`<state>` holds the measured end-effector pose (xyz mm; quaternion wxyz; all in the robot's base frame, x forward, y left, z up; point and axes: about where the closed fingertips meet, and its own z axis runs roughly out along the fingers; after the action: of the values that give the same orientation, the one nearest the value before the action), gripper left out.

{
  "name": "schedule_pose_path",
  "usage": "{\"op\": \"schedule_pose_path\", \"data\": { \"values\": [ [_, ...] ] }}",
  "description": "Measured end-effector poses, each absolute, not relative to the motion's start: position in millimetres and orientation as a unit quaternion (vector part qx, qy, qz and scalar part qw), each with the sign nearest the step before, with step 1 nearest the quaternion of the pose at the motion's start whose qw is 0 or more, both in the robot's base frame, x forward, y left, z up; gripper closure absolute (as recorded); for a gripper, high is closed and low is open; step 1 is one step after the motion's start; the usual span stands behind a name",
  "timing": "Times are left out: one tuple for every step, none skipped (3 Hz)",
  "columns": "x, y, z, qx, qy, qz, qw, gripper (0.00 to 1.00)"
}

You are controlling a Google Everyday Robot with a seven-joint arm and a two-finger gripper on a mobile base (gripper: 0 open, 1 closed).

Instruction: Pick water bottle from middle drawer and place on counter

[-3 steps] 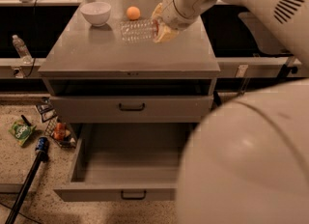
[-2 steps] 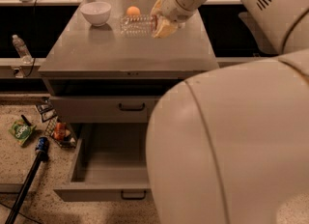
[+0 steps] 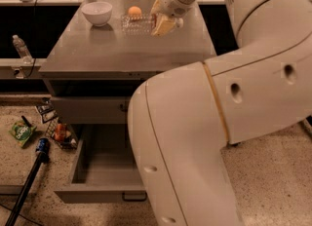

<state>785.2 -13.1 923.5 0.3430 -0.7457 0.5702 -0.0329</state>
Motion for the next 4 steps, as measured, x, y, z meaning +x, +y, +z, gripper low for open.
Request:
{"op": "schedule_pose_path", "data": {
  "values": [
    [793.6,-23.3,891.2,-0.746,0.584,-0.011,0.320,0.27],
    [797.5,-31.4,872.9,-0.743,0.594,0.003,0.309,0.04],
    [799.3,-36.8,862.5,-0.741,0.600,0.012,0.302,0.00],
    [800.6,-40.4,858.2,-0.738,0.605,0.016,0.299,0.00]
  ]
}}
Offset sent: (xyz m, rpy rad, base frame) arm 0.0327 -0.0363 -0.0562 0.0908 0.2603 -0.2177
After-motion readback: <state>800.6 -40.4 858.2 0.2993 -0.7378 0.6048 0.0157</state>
